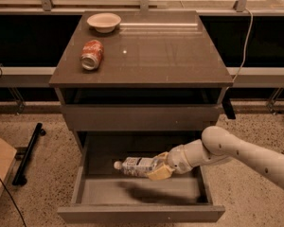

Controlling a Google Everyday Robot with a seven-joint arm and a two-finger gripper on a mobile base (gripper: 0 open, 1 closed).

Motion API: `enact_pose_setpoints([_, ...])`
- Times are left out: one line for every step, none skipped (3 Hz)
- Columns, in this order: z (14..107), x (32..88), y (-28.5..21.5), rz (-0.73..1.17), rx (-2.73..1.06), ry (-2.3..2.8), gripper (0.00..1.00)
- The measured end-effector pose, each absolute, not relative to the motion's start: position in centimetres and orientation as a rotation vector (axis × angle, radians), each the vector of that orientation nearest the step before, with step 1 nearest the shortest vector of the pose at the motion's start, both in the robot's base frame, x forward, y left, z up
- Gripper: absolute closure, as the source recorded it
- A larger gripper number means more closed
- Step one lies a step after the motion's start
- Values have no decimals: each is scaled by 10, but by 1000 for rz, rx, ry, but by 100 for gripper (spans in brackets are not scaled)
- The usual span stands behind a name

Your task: Place blue plastic bottle into middle drawer

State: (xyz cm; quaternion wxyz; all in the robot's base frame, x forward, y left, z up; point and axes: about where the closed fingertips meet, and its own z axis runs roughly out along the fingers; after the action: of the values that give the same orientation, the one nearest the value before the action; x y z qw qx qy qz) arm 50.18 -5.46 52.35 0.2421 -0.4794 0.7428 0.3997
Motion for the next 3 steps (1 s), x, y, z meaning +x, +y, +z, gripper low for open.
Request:
enact_pose_setpoints([500,506,-49,1123,-1300,2047,82])
enact_pose_setpoints([476,509,-43,1154,-1283,2056,57])
enact_pose_setpoints([446,511,-39,1179,-1244,2083,28])
